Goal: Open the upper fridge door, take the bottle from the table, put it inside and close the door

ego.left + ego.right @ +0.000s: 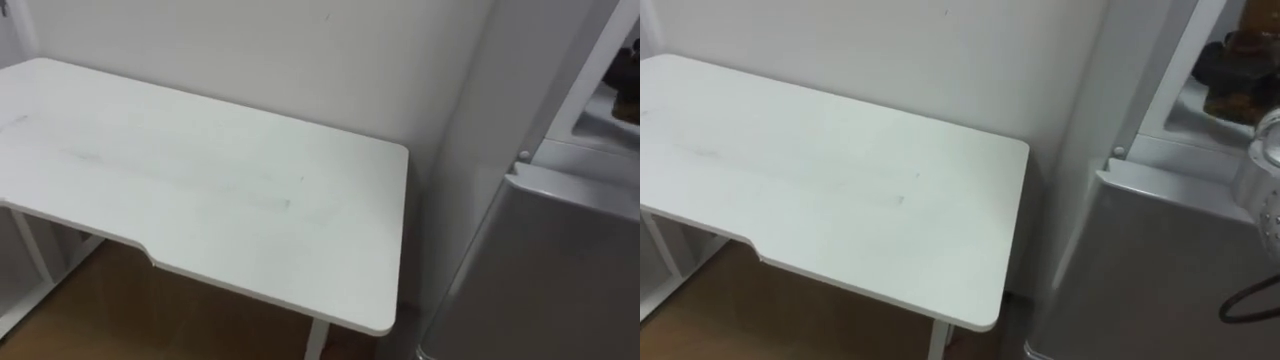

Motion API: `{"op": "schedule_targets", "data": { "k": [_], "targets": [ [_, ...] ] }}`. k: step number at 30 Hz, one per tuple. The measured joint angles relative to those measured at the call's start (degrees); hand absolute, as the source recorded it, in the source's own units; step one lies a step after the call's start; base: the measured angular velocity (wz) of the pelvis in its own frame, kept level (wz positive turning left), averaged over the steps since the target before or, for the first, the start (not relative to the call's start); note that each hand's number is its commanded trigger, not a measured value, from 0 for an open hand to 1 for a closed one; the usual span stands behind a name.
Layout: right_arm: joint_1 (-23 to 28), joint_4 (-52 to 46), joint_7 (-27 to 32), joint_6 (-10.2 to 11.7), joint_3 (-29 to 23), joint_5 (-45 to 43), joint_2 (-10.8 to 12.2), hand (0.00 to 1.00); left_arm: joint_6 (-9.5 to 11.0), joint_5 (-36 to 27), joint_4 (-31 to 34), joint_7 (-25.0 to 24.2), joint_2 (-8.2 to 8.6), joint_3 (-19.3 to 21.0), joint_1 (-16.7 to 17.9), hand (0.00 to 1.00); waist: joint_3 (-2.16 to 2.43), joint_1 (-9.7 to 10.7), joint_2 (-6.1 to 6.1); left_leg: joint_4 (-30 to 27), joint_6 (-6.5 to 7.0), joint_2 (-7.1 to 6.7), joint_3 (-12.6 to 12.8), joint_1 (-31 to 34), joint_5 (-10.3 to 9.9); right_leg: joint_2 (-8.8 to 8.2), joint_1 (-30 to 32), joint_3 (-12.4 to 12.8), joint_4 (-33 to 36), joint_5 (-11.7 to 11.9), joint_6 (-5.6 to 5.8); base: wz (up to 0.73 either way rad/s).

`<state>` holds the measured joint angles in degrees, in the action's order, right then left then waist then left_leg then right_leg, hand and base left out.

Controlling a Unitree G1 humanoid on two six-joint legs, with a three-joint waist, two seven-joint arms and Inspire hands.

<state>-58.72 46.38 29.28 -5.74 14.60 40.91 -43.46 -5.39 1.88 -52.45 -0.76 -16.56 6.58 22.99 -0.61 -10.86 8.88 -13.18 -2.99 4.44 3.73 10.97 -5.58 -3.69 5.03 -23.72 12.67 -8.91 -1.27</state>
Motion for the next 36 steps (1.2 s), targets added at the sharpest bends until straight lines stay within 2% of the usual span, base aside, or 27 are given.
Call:
{"op": "schedule_targets", "data": {
  "k": [5, 11, 14, 17, 19, 21, 22, 23, 24, 29, 36],
  "targets": [
    [-0.9, 1.3, 0.1, 1.8, 0.1, -0.2, -0.1, 1.0, -0.6, -0.2, -0.5, 0.4, -0.17, -0.8, 0.0, 0.0, -0.66, -0.8, -0.91, -0.5, -0.07, 0.22, -0.2, 0.6, 0.0, 0.21, 0.1, -0.2, 0.0, 0.0, -0.27, 0.02],
    [-0.9, 4.0, 1.2, 6.9, -0.1, -0.3, 0.0, 1.0, -0.4, -2.5, -0.2, 0.6, -0.2, -1.2, -0.5, 0.0, -1.27, -2.1, -2.07, -2.6, -0.32, 0.85, -0.6, 2.4, -0.8, 0.98, 0.4, -0.4, -1.1, 0.3, -0.66, 0.02],
    [-0.9, 4.1, 1.3, 9.4, 0.5, -1.2, 0.3, 1.0, -0.5, -3.8, -0.3, 0.8, -0.2, -1.3, -0.9, 0.0, -1.3, -2.6, -2.9, -2.6, -0.47, 1.0, -0.6, 2.6, -0.8, 1.2, 0.7, -0.4, -1.0, 0.4, -0.84, -0.06],
    [-0.9, 4.1, 1.3, 11.8, 1.0, -3.1, 0.5, 1.0, -0.2, -4.7, -0.4, 1.8, -0.29, -2.4, -1.7, 0.0, -1.26, -2.9, -4.39, -2.6, -0.48, 1.04, -0.6, 3.0, -0.8, 1.11, 1.1, -0.6, -1.0, 0.5, -0.95, 0.0],
    [-0.9, 3.7, 1.3, 13.4, 0.9, -4.3, 0.5, 1.0, -0.1, -4.8, -0.3, 1.8, -0.3, -2.5, -2.4, 0.0, -0.93, -3.3, -5.47, -2.6, -0.42, 1.03, -0.6, 3.7, -0.7, 0.82, 1.9, -0.6, -0.9, 0.4, -0.96, 0.0],
    [-0.9, 3.0, 1.3, 14.1, 0.3, -5.0, 0.5, 1.0, -0.1, -5.2, -0.2, 1.8, -0.32, -2.5, -2.7, 0.0, -0.94, -3.4, -6.05, -2.6, -0.41, 1.04, -0.6, 4.1, -0.5, 0.94, 2.3, -0.6, -0.9, 0.5, -1.02, 0.0],
    [-0.9, 2.7, 1.2, 14.6, 0.3, -5.0, 0.5, 1.0, 0.0, -6.1, -0.2, 1.8, -0.32, -2.5, -2.7, 0.0, -0.75, -3.4, -6.19, -2.6, -0.39, 1.04, -0.6, 4.4, -0.3, 0.97, 2.6, -0.6, -0.8, 0.5, -1.13, 0.0],
    [-0.9, 2.5, 1.2, 14.8, 0.2, -5.0, 0.5, 0.58, 0.0, -6.4, -0.2, 1.8, -0.32, -2.5, -2.7, 0.0, -0.71, -3.4, -6.24, -2.6, -0.4, 1.03, -0.6, 4.4, -0.3, 0.97, 2.7, -0.6, -0.8, 0.6, -1.17, 0.0],
    [-0.9, 2.4, 1.1, 15.3, 0.2, -5.0, 0.5, 0.0, 0.0, -6.8, -0.2, 1.8, -0.32, -2.5, -2.7, 0.0, -0.66, -3.5, -6.42, -2.6, -0.43, 1.03, -0.6, 4.4, -0.1, 0.98, 2.8, -0.6, -0.8, 0.7, -1.22, 0.0],
    [-0.6, 2.4, 0.6, 16.2, -0.3, -4.9, 0.6, 0.0, 0.4, -6.9, -0.3, 1.9, -0.32, -2.6, -2.7, 0.0, -0.65, -3.6, -6.71, -2.5, -0.57, 1.06, -0.9, 4.4, 0.3, 0.9, 2.9, -0.6, 0.0, 0.7, -1.34, 0.02],
    [-0.6, 4.5, -1.2, 17.2, -3.5, -4.8, 1.6, 0.0, 0.8, -8.9, -0.1, 1.9, -0.32, -3.8, -2.4, 0.0, -0.75, -3.6, -6.82, -2.3, -0.57, 0.93, -1.3, 4.4, 0.3, 0.67, 2.8, -0.3, 0.2, 0.4, -1.23, 0.02]
  ]
}}
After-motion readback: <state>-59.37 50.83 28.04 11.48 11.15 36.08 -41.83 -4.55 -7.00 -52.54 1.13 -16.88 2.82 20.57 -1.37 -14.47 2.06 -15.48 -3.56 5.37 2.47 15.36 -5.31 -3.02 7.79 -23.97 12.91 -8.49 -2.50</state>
